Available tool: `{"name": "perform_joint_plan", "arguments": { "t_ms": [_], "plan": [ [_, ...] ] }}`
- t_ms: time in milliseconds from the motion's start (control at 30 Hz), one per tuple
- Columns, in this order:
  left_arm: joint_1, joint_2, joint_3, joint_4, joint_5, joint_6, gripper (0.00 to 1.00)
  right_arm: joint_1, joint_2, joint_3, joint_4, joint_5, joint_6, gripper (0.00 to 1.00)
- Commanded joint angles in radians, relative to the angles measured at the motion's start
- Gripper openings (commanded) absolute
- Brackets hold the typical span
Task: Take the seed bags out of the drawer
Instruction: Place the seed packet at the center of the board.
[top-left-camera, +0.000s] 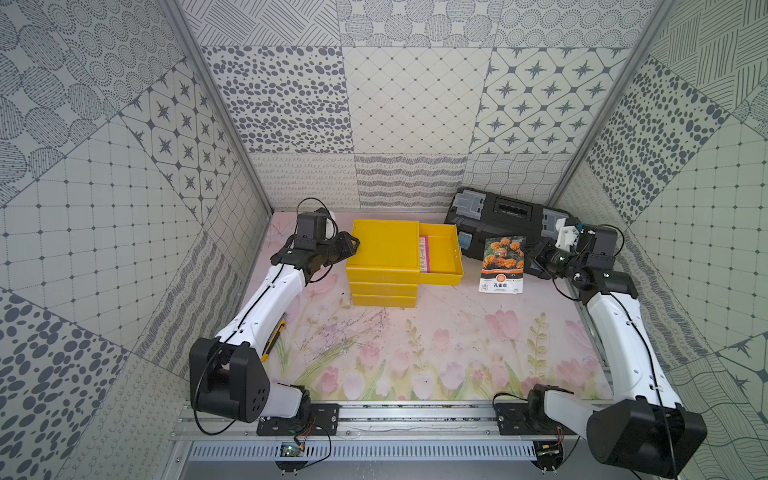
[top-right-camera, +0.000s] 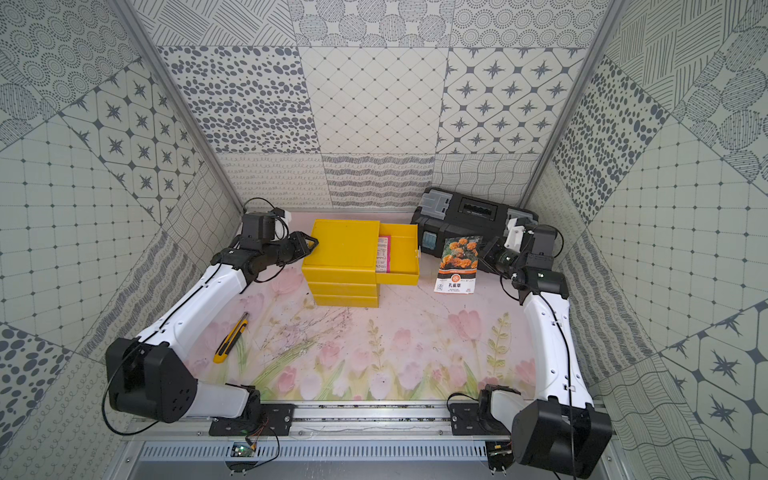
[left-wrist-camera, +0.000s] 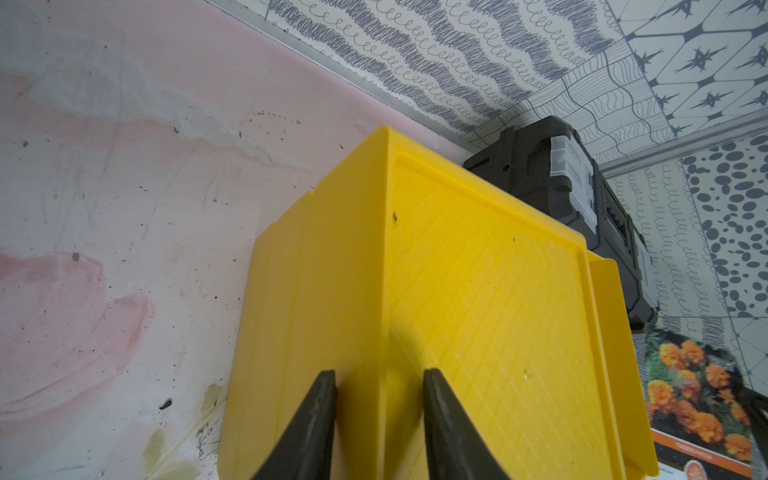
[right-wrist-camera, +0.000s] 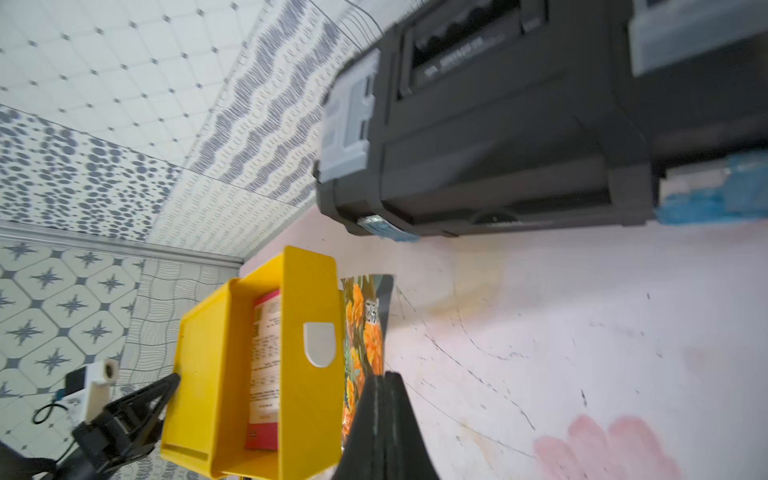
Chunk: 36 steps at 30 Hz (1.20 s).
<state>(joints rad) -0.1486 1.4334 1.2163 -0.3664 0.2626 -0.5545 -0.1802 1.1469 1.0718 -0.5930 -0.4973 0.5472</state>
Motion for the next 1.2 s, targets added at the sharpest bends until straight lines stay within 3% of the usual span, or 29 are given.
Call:
{"name": "perform_joint_plan", "arguments": {
  "t_ms": [0,233,400,700,767,1000,1167],
  "plan": [
    [-0.004,0.022,-0.006,-0.282,0.043,0.020,0.36,-0.002,0.010,-0.092,-0.004,0.029,-0.094,0.00],
    [-0.004,0.028,-0.004,-0.271,0.055,0.017,0.37,0.007,0.194,-0.210,0.132,0.079,-0.119,0.00],
    [-0.003,0.028,-0.003,-0.269,0.062,0.015,0.36,0.078,0.333,-0.159,0.126,0.180,-0.166,0.00],
    [-0.004,0.022,-0.011,-0.267,0.070,0.011,0.36,0.128,0.434,-0.085,0.081,0.401,-0.220,0.00],
    [-0.003,0.021,-0.016,-0.266,0.071,0.007,0.36,0.133,0.444,-0.078,0.080,0.427,-0.222,0.05],
    [-0.004,0.019,-0.025,-0.260,0.080,0.000,0.37,0.168,0.411,-0.061,0.080,0.523,-0.220,0.37],
    [-0.004,0.015,-0.029,-0.265,0.071,0.005,0.37,0.181,0.280,-0.066,0.075,0.518,-0.205,0.48]
  ]
}}
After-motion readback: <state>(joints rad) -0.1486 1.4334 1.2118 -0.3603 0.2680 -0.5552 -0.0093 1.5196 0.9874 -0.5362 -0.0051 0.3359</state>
